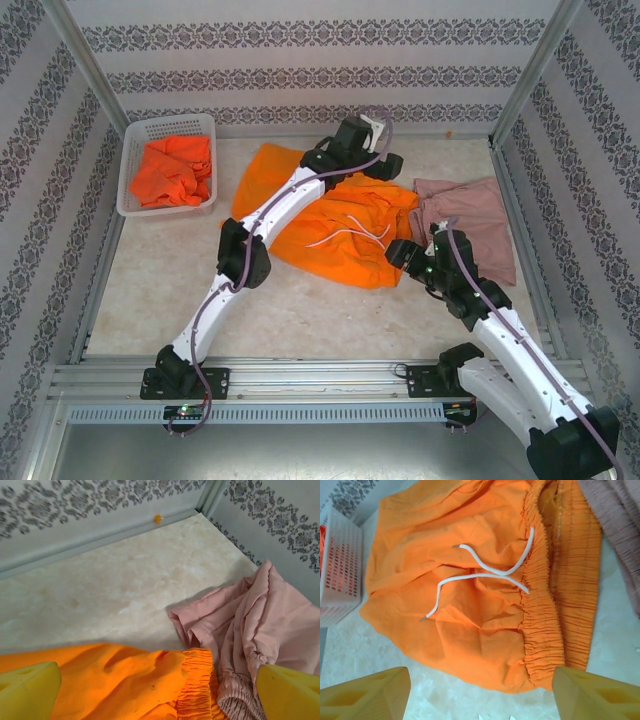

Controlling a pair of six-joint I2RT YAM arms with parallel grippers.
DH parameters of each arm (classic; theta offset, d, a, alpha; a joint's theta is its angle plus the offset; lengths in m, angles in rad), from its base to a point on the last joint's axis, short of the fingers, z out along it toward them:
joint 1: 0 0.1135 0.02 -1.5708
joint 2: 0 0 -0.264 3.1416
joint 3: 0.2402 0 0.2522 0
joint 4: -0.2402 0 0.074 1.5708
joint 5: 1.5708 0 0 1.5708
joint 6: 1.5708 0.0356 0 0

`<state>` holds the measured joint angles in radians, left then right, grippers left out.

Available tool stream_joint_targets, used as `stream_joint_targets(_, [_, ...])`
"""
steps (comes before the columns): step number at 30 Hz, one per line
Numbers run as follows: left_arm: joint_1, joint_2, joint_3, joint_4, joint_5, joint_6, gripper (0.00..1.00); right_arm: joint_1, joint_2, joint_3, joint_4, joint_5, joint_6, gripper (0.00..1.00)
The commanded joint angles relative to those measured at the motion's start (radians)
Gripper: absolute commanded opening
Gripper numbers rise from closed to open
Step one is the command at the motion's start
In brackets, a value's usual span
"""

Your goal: Fold and stack the shorts

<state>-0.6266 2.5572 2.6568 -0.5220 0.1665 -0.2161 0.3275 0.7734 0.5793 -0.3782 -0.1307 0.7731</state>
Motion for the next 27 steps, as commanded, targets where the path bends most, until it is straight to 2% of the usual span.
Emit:
stream_joint_targets(1, [0.035,-0.283,-0.014,-0.008,-0.066,0.000,1.00,-0.008,0.073,0.060,0.009,-0.018,-0.022,0.78])
stream_joint_targets(4, [0.059,-0.454,-0.240,-0.010,-0.078,-0.028,1.00,-0.007,0.230,0.181,0.019,-0.100,-0.076,0.82])
stream_joint_targets(5, [0.063,-0.532,-0.366,0.025,-0.096,-0.035,1.00,-0.005,0.289,0.229,0.022,-0.136,-0.097,0.83])
stream_joint_targets(8, [0.085,-0.783,-0.830,0.280,-0.133,-0.081,1.00,0.005,0.449,0.349,0.045,-0.224,-0.128,0.85])
stream_joint_targets(10, [0.128,-0.932,-1.105,0.453,-0.120,-0.182,1.00,0.016,0.548,0.422,0.058,-0.261,-0.140,0.86])
stream_joint_targets(12, [0.195,-1.030,-1.313,0.526,-0.075,-0.308,1.00,0.030,0.654,0.496,0.063,-0.276,-0.153,0.87])
stream_joint_targets(14, [0.232,-1.076,-1.431,0.528,-0.047,-0.346,1.00,0.033,0.751,0.563,0.075,-0.302,-0.148,0.87])
stream_joint_targets(18, [0.252,-1.120,-1.586,0.478,-0.074,-0.360,1.00,0.038,0.948,0.713,0.078,-0.343,-0.132,0.87])
stream_joint_targets(20, [0.279,-1.149,-1.673,0.513,-0.071,-0.392,1.00,0.038,1.037,0.784,0.087,-0.352,-0.122,0.87])
stream_joint_targets(27, [0.382,-1.162,-1.824,0.522,-0.074,-0.471,1.00,0.034,1.293,1.007,0.080,-0.373,-0.076,0.86])
